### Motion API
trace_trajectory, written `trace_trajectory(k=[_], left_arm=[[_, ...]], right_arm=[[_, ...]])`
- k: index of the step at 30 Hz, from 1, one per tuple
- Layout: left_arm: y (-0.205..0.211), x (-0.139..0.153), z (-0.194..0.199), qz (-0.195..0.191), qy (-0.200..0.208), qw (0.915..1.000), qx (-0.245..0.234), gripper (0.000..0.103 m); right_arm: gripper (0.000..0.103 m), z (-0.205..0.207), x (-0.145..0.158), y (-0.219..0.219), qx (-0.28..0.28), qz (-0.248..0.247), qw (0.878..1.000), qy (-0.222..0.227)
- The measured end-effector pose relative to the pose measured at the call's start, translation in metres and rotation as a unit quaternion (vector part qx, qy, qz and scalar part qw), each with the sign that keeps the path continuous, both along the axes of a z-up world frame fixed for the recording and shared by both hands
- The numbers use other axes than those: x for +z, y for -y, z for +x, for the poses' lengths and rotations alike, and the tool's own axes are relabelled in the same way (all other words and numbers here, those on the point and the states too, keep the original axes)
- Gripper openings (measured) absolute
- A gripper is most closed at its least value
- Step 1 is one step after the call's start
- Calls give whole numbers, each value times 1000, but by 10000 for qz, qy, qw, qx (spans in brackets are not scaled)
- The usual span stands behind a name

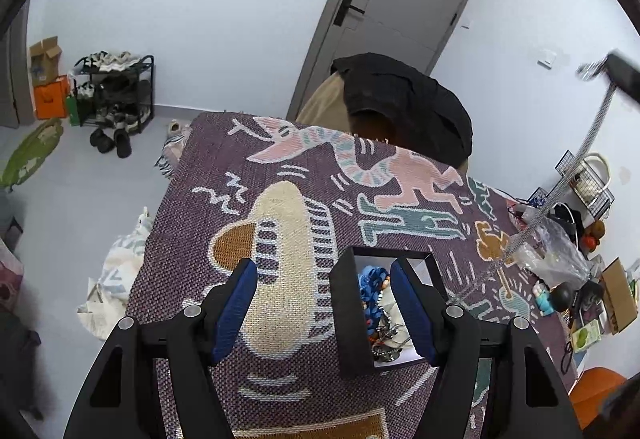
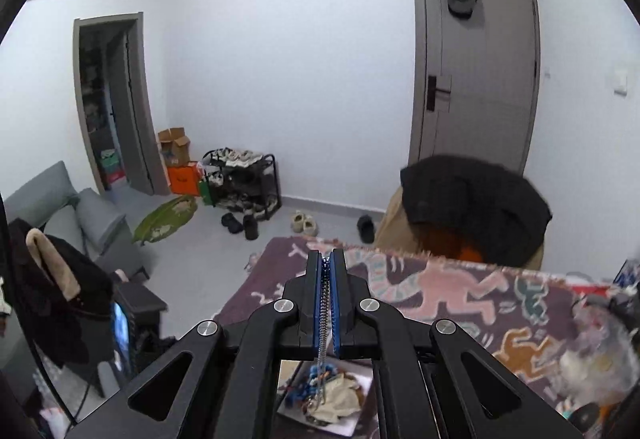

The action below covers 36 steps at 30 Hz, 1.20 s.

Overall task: Organize jewelry
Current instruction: 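Lower the silver chain into the box and open right tool, then grasp the small silver ring beside the hoop with right tool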

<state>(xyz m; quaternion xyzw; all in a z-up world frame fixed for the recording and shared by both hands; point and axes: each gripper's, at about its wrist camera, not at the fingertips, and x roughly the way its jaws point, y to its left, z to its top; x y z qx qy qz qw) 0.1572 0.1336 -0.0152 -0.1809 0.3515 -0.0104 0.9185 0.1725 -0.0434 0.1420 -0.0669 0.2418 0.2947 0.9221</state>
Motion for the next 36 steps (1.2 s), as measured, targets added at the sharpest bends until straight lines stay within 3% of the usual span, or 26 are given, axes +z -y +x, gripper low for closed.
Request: trace_trajectory(k=[7,8,9,11,12,27,36], left_arm=[[6,0,1,54,-41,10000,-53,70],[7,0,1,57,-43,10000,-57,70],[8,0,1,60,-44,10000,-65,70],[10,1,1,69,-42,9999,-84,70],[11,1,0,70,-35,9999,-92,70],[71,9,4,282,21,9976,-631,70],[117,8,2,435,30,9935,-1047,70]], right_arm=[[5,21,-57,-1,125,-52,9972,-732],[12,24,-65,1,148,-58,9960,-877],[31,26,-70,4,152,-32,9952,-968],[57,27,-79,18,115,114,9946,-1023],[63,26,-81,22,92,162,9947,-1010],[63,17,-132,139,-459,847,9836,-1528],[63,8,-165,172,-626,742,9803,-1719]])
